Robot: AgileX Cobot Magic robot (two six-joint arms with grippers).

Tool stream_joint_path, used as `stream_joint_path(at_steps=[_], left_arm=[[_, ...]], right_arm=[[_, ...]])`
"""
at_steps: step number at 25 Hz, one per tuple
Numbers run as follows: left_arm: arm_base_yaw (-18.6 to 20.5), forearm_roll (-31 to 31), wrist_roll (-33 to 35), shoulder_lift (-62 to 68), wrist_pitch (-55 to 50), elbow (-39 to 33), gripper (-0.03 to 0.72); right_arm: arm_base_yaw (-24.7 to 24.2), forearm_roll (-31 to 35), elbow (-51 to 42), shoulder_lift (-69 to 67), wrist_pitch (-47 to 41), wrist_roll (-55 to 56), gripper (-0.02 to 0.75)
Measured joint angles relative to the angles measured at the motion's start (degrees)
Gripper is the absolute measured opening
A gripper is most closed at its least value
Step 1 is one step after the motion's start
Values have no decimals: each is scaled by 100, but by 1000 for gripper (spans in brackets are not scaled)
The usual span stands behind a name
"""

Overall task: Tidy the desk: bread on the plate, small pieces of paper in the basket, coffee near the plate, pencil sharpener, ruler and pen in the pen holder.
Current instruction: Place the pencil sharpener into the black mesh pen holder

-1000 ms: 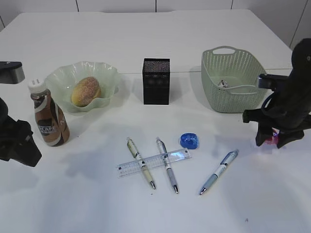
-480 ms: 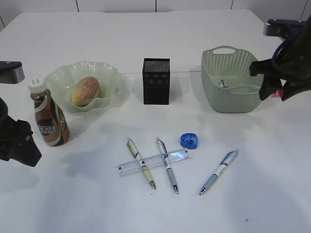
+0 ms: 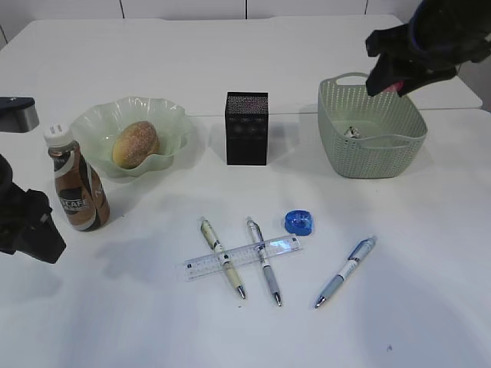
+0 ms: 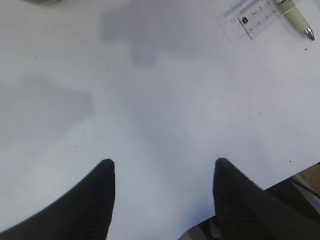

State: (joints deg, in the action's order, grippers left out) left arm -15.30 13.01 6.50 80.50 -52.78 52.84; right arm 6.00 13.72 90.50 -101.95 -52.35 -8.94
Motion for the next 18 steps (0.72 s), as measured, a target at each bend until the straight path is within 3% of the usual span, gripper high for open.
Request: stream_joint_path(at_steps=[13,18], left_arm=[[0,20,0,0,0,0,435],[0,20,0,0,0,0,435]], right_arm=[[966,94,1700,-1412,137,-106,321],[1126,129,2304,-1994,289,-106,321]])
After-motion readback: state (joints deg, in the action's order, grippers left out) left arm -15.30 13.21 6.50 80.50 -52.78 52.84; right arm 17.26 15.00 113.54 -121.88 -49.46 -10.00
